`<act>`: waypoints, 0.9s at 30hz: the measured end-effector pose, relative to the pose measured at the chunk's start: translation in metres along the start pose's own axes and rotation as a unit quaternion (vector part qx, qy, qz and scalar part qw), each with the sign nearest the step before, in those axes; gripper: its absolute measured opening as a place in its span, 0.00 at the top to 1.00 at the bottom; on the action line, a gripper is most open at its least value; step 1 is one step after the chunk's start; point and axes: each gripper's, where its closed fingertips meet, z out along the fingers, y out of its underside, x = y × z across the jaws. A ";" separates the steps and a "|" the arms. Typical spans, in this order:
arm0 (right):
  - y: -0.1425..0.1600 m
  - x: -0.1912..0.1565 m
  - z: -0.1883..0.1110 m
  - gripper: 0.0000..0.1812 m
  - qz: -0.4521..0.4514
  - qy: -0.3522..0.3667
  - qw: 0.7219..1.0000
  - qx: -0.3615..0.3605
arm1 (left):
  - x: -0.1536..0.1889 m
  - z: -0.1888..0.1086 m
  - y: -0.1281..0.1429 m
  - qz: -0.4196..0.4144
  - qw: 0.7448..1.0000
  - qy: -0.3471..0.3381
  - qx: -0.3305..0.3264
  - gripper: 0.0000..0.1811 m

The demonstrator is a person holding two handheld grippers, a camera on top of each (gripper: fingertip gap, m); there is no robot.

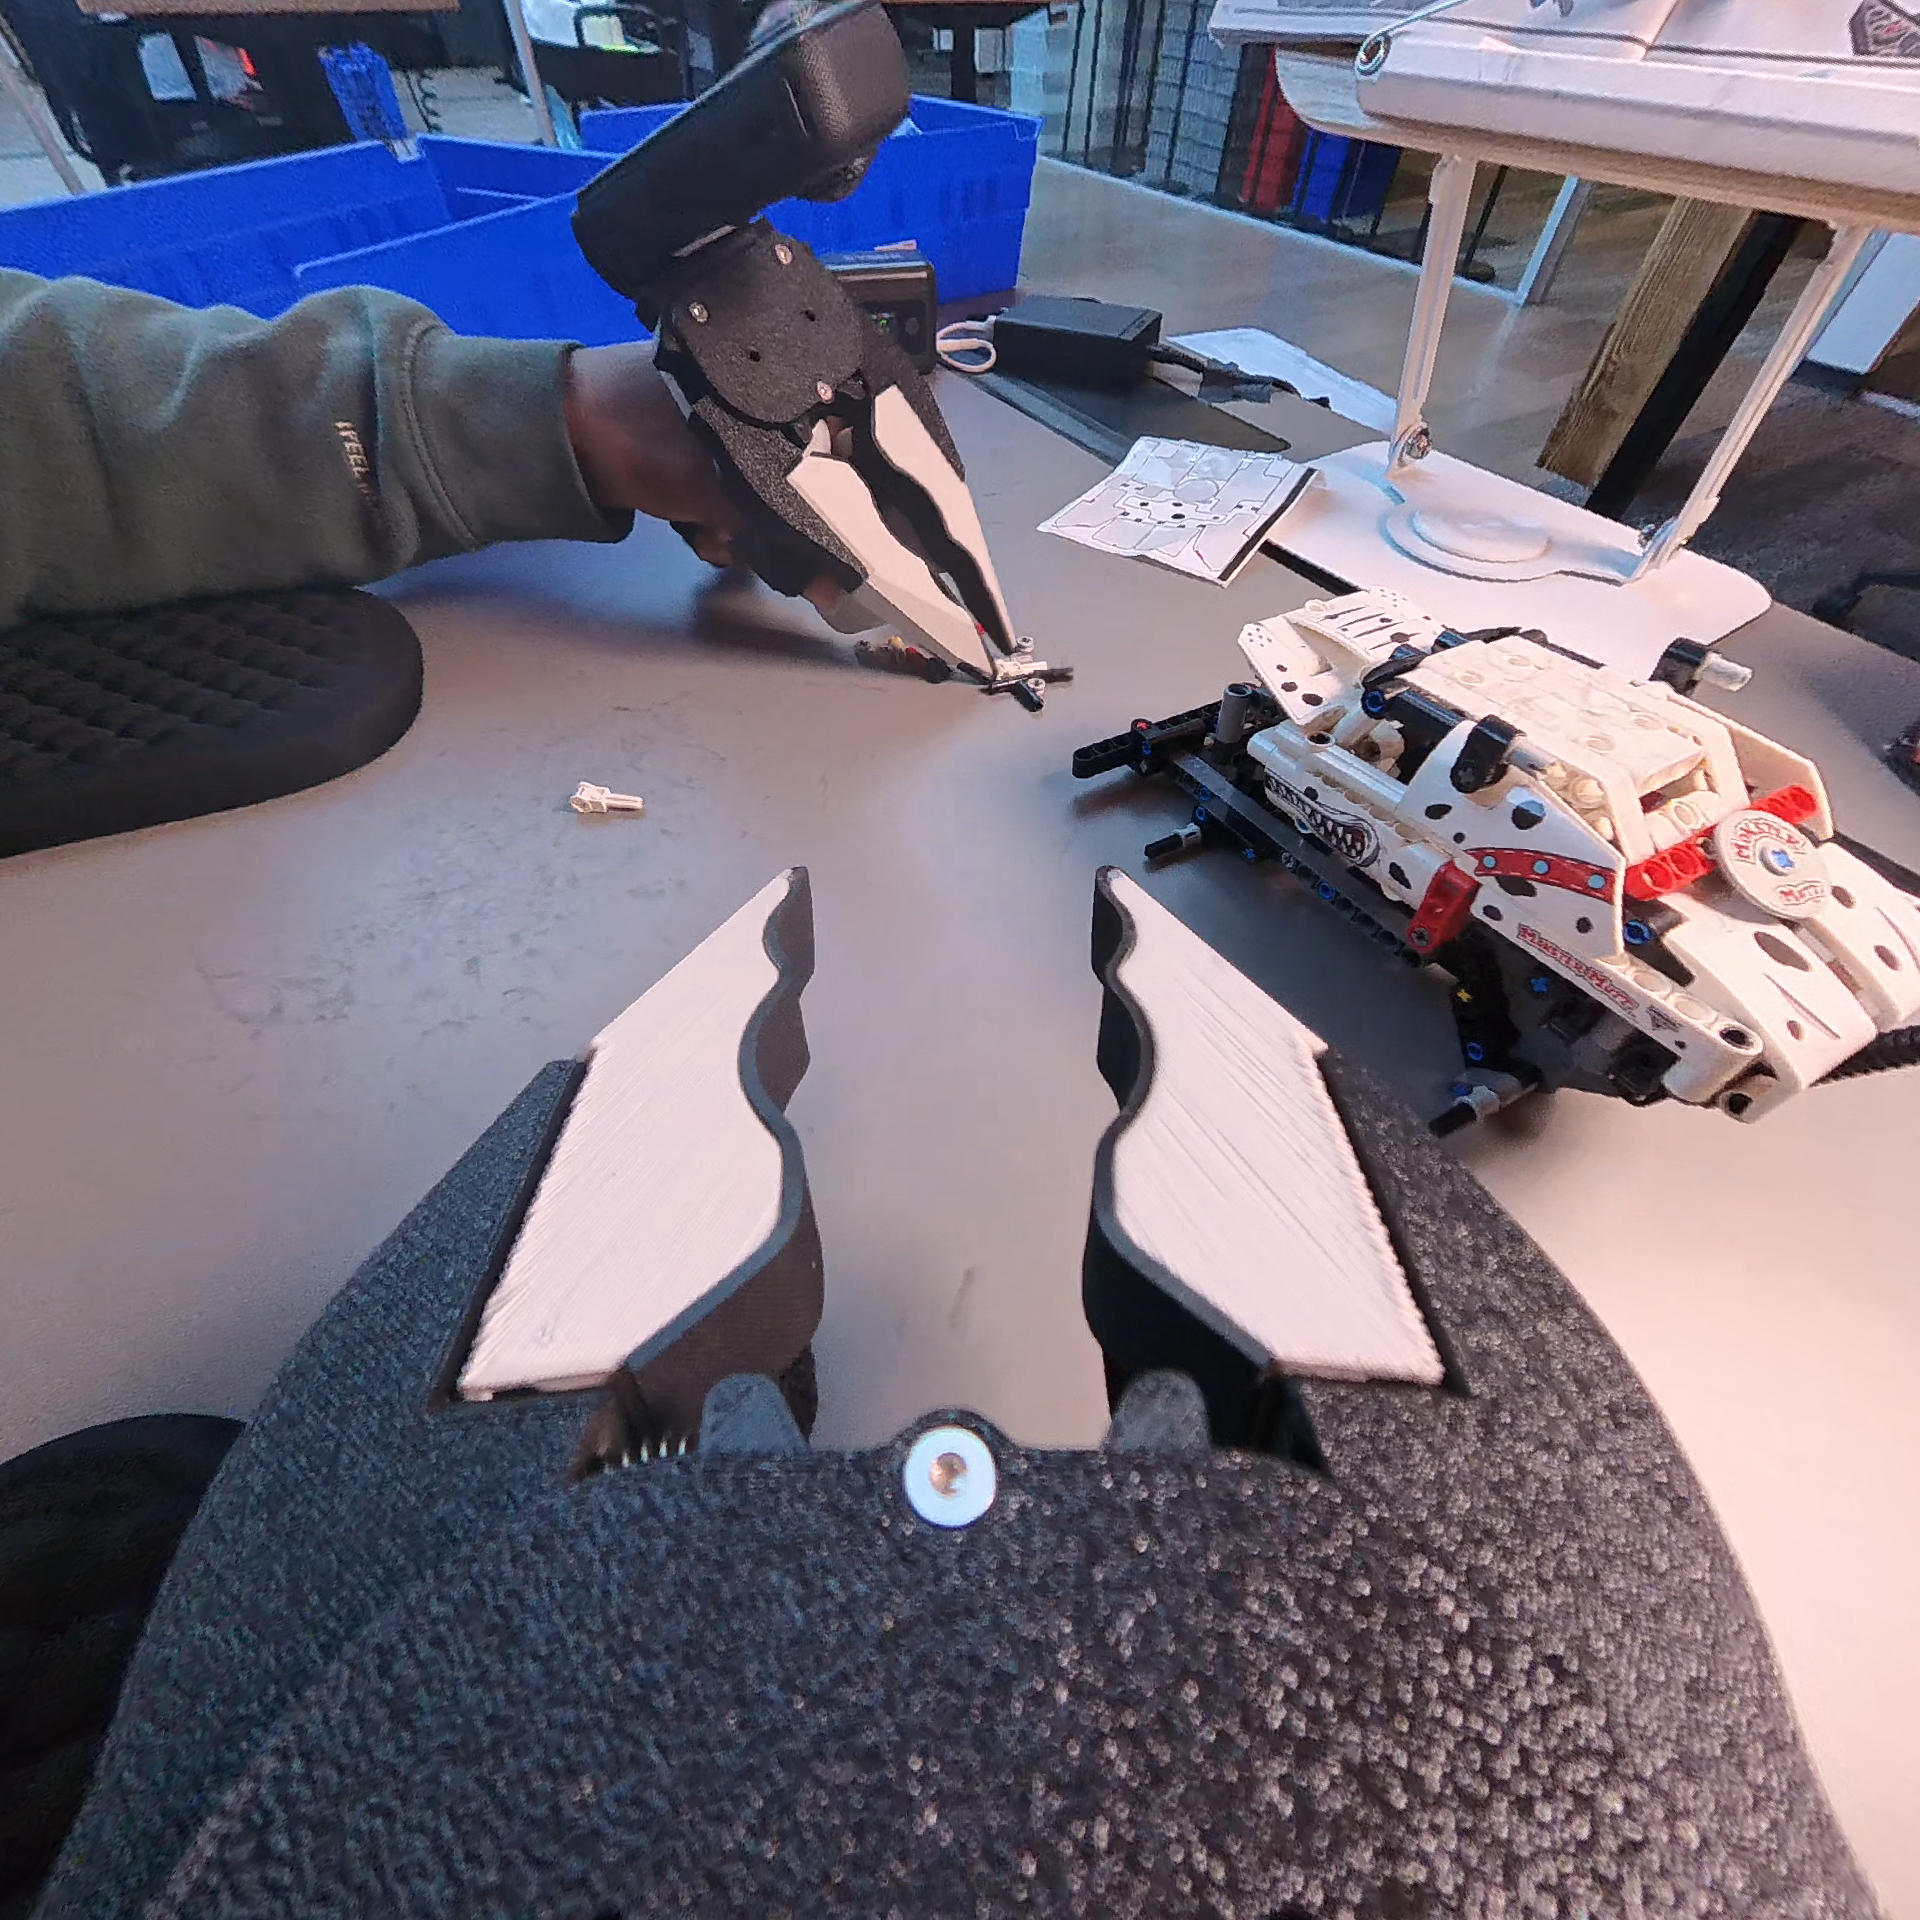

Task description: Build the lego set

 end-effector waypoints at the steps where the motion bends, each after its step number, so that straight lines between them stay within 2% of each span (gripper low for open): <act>1: 0.000 0.000 0.000 0.71 -0.001 0.002 1.000 0.000 | 0.000 -0.001 -0.002 0.005 1.000 -0.002 0.003 0.94; 7: 0.000 0.002 -0.002 0.71 0.001 0.002 1.000 0.002 | 0.007 0.002 -0.002 0.031 0.999 0.010 -0.007 0.93; 13: 0.002 0.003 -0.003 0.72 0.001 0.006 1.000 -0.001 | 0.007 0.001 0.002 0.006 0.999 0.034 -0.018 0.98; 17: 0.002 0.005 -0.004 0.73 0.003 0.009 1.000 0.003 | -0.001 -0.004 0.007 -0.001 0.999 0.018 -0.028 1.00; 23: 0.003 0.005 -0.004 0.74 0.003 0.009 1.000 0.002 | -0.006 -0.018 -0.007 -0.025 0.999 0.023 0.012 0.96; 27: 0.004 0.004 -0.004 0.74 0.001 0.008 1.000 0.001 | 0.004 -0.013 -0.008 -0.010 0.999 0.047 0.006 0.94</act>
